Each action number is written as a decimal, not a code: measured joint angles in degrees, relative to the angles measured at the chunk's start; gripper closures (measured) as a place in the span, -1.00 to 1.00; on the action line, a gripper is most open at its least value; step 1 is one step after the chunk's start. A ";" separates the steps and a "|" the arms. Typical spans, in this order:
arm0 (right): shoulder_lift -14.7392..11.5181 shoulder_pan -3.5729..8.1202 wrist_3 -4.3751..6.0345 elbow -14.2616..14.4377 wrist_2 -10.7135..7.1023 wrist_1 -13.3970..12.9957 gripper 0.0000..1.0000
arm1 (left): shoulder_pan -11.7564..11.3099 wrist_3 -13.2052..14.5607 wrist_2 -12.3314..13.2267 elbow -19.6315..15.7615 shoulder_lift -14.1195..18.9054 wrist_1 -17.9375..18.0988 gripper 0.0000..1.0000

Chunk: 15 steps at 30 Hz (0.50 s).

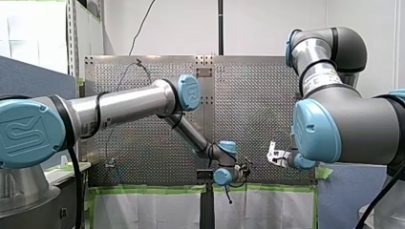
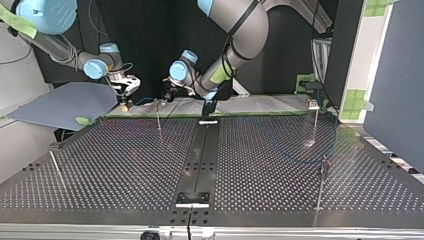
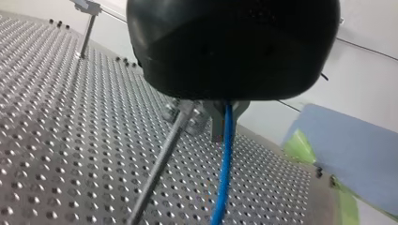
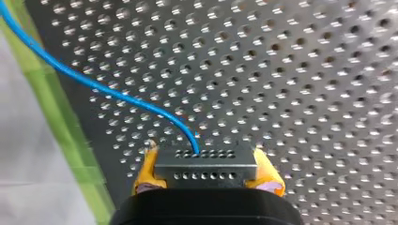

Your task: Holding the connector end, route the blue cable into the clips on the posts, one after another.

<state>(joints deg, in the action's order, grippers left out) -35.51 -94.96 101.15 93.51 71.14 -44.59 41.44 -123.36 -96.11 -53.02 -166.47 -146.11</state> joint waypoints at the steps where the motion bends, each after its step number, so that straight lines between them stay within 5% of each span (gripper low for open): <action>1: 0.39 -0.01 -0.04 -0.32 0.02 0.11 1.00 | -0.07 -0.04 0.01 0.28 -0.22 -0.02 1.00; 15: 1.04 -0.13 -0.31 -3.44 -0.03 1.39 1.00 | -2.04 -1.75 1.54 3.83 -0.66 -0.22 1.00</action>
<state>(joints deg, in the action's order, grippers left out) -34.47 -95.09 100.84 90.07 71.11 -43.20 39.39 -125.11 -94.57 -49.19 -167.13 -146.33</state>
